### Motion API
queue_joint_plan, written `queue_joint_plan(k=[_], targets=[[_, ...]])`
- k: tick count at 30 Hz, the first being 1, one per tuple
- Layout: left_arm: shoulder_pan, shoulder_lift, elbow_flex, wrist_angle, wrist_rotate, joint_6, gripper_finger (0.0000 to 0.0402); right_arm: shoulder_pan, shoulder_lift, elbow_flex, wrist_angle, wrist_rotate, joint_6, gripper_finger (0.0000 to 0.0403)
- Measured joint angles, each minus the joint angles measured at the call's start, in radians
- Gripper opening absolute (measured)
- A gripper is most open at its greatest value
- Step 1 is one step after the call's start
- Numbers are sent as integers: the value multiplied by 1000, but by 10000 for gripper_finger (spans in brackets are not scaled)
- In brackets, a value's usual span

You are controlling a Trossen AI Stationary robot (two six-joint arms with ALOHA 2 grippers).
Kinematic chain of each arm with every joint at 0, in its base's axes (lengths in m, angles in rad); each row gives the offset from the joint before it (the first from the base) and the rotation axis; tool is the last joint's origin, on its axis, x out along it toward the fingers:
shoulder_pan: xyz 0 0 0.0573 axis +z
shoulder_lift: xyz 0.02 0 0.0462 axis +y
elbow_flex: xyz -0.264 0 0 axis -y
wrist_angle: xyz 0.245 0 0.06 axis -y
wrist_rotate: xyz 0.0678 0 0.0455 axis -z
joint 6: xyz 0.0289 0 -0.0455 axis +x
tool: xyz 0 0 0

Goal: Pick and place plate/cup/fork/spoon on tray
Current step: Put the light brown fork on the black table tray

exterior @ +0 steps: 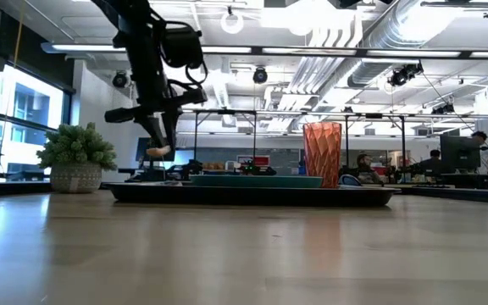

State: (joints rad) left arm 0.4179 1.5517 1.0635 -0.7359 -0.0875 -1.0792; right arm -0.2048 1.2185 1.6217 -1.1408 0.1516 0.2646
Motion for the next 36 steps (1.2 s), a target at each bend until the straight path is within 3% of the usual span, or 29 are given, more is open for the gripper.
queue_joint_plan(k=[18,36], targets=[[48,169,-2,99,87,96,44,0,0,0,0,1,51,75],[69,237,-2,166,117,105,44,0,0,0,0,5,52,75]])
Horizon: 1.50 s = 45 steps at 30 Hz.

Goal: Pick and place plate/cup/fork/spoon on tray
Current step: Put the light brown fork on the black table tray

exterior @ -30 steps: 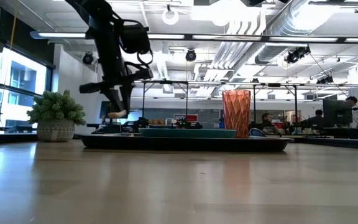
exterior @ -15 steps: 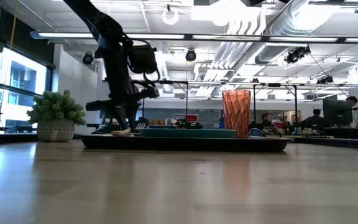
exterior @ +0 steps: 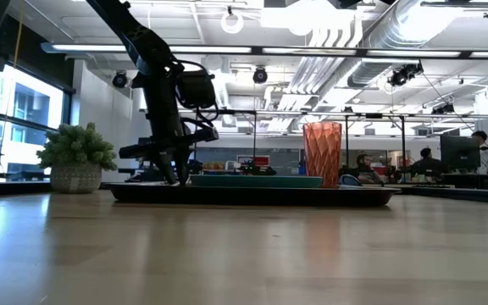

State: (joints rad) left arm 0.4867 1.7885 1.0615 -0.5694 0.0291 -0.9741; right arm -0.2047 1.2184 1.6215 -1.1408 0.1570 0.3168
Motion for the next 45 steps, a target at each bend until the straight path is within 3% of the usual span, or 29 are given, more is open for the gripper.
queue_joint_plan(k=[12,45], targets=[[5,0,0,-1,-3,-1,65,0,0,0,0,0,0,75],[5,0,0,-2,14,-14,67,0,0,0,0,1,-3,75]])
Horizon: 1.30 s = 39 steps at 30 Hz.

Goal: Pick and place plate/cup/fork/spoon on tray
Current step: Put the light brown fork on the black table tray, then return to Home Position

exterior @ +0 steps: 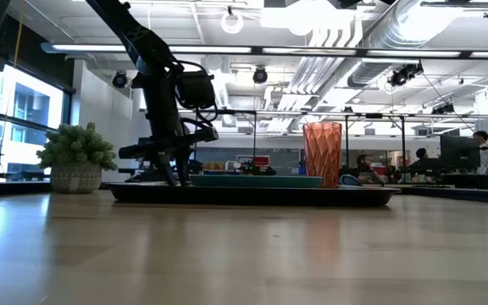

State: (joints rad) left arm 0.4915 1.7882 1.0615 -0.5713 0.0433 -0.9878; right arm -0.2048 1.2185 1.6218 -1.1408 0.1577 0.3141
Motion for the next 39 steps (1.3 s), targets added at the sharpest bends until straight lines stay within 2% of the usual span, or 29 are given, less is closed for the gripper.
queue_joint_plan(k=[24,31,39], targets=[[0,-13,0,-10,31,24,68,0,0,0,0,0,2,75],[15,-99,5,-54,33,84,67,0,0,0,0,0,1,75],[3,-288,7,-93,35,156,67,0,0,0,0,0,0,75]])
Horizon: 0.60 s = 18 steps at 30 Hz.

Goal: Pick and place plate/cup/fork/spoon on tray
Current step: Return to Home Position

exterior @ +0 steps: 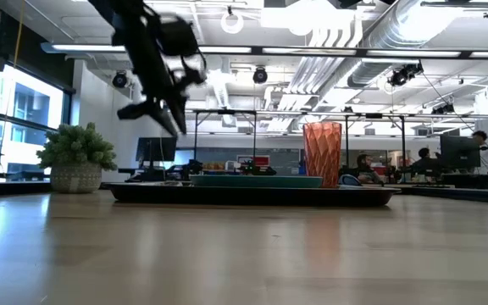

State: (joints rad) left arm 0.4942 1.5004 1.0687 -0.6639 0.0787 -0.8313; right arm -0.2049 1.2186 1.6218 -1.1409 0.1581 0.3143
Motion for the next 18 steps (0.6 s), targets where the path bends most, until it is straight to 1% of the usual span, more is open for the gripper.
queue_joint_plan(k=[3,5,9,12,15,18], targets=[[-38,-87,1,17,-2,30,67,0,0,0,-1,0,2,75],[-85,-139,2,22,-7,71,67,0,0,0,-1,-1,2,75],[-236,-224,-8,61,-63,170,67,0,0,0,0,-1,2,75],[-353,-253,-8,110,-92,265,67,0,4,0,0,7,27,75],[-454,-269,-8,181,-96,352,67,0,10,0,0,47,47,75],[-519,-273,-9,216,-107,394,67,0,19,0,0,55,48,75]])
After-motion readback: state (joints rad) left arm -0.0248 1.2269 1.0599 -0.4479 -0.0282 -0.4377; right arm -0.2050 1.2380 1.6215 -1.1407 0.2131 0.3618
